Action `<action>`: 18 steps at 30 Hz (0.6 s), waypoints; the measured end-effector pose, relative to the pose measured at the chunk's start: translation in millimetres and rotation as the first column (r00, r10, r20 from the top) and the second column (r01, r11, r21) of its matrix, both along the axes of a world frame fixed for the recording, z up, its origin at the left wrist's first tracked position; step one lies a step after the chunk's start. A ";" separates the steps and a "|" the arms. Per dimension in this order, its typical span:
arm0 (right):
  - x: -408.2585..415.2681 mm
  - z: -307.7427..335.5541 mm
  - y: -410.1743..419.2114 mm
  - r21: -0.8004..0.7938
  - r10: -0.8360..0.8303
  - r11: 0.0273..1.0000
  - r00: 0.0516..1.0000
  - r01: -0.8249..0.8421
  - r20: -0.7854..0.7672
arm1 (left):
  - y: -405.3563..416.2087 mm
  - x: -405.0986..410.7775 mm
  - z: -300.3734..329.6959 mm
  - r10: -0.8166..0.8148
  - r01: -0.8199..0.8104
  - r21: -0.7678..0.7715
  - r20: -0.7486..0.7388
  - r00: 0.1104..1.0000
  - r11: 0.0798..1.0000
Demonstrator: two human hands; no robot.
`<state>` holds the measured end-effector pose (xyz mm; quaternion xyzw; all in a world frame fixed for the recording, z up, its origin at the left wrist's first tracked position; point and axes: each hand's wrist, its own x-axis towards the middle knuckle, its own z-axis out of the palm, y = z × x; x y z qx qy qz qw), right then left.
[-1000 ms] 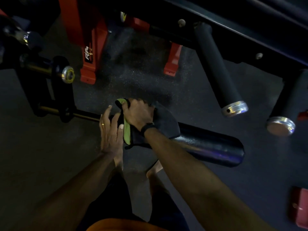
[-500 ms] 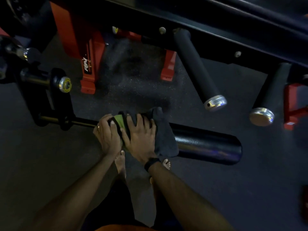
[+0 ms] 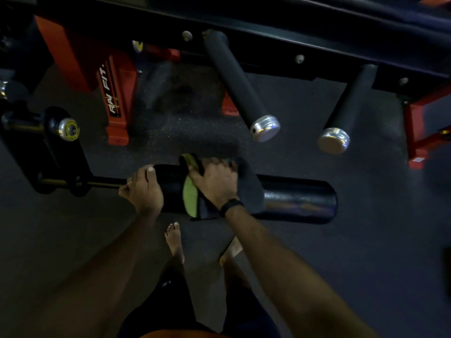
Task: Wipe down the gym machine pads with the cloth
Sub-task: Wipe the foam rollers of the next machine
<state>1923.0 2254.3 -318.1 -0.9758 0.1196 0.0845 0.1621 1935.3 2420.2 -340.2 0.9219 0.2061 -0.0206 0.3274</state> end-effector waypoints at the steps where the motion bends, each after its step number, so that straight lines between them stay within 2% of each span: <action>1: -7.9 -0.7 -18.9 -0.023 -0.034 0.999 0.998 0.035 0.043 | 2.2 0.8 -1.2 -0.005 0.005 -0.001 -0.008 1.000 1.000; 3: -25.5 0.8 -60.9 -0.087 -0.089 0.991 0.990 0.099 0.111 | 3.1 1.7 -1.2 0.002 -0.002 -0.014 -0.038 0.999 1.000; 6: -49.4 4.7 -117.9 -0.168 -0.130 0.978 0.991 0.125 -0.019 | 2.1 2.3 -0.5 -0.032 0.032 -0.001 -0.050 0.998 0.999; 12: -88.8 11.1 -206.2 -0.215 -0.400 0.899 0.916 0.382 -0.045 | 10.9 9.4 -0.8 -0.150 0.156 0.091 -0.064 0.987 0.984; 14: -92.2 10.0 -209.6 -0.210 -0.446 0.878 0.894 0.430 -0.033 | 7.0 19.4 7.3 -0.095 0.102 0.060 -0.119 0.988 0.993; 16: -99.7 9.1 -198.6 -0.167 -0.453 0.877 0.891 0.451 0.023 | -1.7 28.0 14.0 -0.039 0.058 0.062 -0.268 0.963 0.996; 18: -115.5 5.5 -184.8 -0.122 -0.423 0.895 0.903 0.429 0.075 | -9.8 30.8 15.3 -0.006 0.041 0.090 -0.354 0.935 0.995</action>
